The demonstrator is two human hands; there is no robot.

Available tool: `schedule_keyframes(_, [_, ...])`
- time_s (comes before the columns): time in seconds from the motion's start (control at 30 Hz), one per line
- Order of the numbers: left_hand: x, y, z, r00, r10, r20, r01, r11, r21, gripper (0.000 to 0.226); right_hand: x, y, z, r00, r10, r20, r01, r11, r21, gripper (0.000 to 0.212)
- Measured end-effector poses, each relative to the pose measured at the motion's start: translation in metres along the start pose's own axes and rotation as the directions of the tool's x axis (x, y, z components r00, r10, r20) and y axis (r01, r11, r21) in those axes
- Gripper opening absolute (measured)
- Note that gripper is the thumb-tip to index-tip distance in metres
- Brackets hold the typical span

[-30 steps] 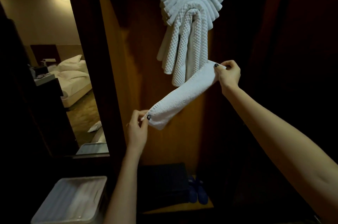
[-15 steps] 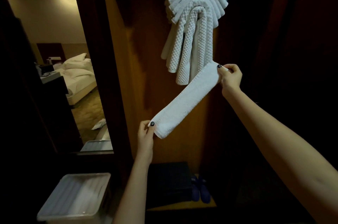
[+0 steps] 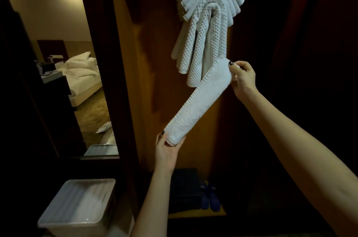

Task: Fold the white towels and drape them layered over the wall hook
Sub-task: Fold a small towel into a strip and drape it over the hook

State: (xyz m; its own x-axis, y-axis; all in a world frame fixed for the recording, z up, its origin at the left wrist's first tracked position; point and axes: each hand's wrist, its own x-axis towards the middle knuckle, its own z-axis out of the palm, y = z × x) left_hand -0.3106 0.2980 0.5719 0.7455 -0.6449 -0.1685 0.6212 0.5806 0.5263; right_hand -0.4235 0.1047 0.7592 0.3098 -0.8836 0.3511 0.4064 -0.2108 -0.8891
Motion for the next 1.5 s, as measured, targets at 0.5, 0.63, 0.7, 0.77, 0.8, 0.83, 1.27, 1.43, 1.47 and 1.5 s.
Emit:
schedule_keyframes(0.5, [0.007,0.031,0.002,0.986,0.070,0.150,-0.098,0.977,0.190,0.020,-0.007,-0.001,-0.026,0.998,0.039,-0.039,-0.034,0.992,0.118,0.017])
schedule_keyframes(0.63, [0.008,0.040,-0.002,0.977,0.062,0.202,-0.123,0.944,0.306,0.017,-0.007,0.003,-0.035,0.998,0.036,-0.049,-0.033,0.998,0.058,0.014])
schedule_keyframes(0.7, [0.010,0.047,-0.001,0.970,0.122,0.209,-0.199,0.894,0.402,0.007,-0.005,0.005,-0.041,0.999,0.010,-0.042,-0.013,0.997,-0.078,0.013])
schedule_keyframes(0.77, [0.015,0.057,-0.001,0.957,0.189,0.222,-0.279,0.816,0.506,0.011,-0.002,0.006,-0.048,0.999,-0.037,0.027,0.043,0.959,-0.280,0.028])
schedule_keyframes(0.8, [0.017,0.063,0.000,0.948,0.213,0.235,-0.311,0.775,0.551,0.012,-0.001,0.006,-0.051,0.995,-0.057,0.084,0.085,0.925,-0.370,0.035])
schedule_keyframes(0.83, [0.020,0.069,0.003,0.939,0.232,0.253,-0.340,0.736,0.585,0.012,-0.001,0.004,-0.053,0.987,-0.072,0.142,0.127,0.893,-0.432,0.040])
schedule_keyframes(1.27, [0.058,0.120,0.086,0.659,0.555,0.508,-0.658,0.097,0.747,0.010,0.024,-0.014,-0.062,0.940,-0.110,0.322,0.250,0.865,-0.435,0.018])
schedule_keyframes(1.43, [0.071,0.128,0.120,0.606,0.588,0.536,-0.686,0.046,0.726,0.011,0.044,-0.029,-0.057,0.914,-0.147,0.378,0.305,0.864,-0.401,0.024])
schedule_keyframes(1.47, [0.075,0.132,0.128,0.621,0.562,0.546,-0.688,0.057,0.723,0.011,0.051,-0.034,-0.055,0.918,-0.155,0.366,0.306,0.862,-0.404,0.025])
schedule_keyframes(1.5, [0.079,0.136,0.136,0.652,0.525,0.548,-0.687,0.102,0.719,0.010,0.060,-0.039,-0.054,0.923,-0.164,0.349,0.306,0.862,-0.405,0.025])
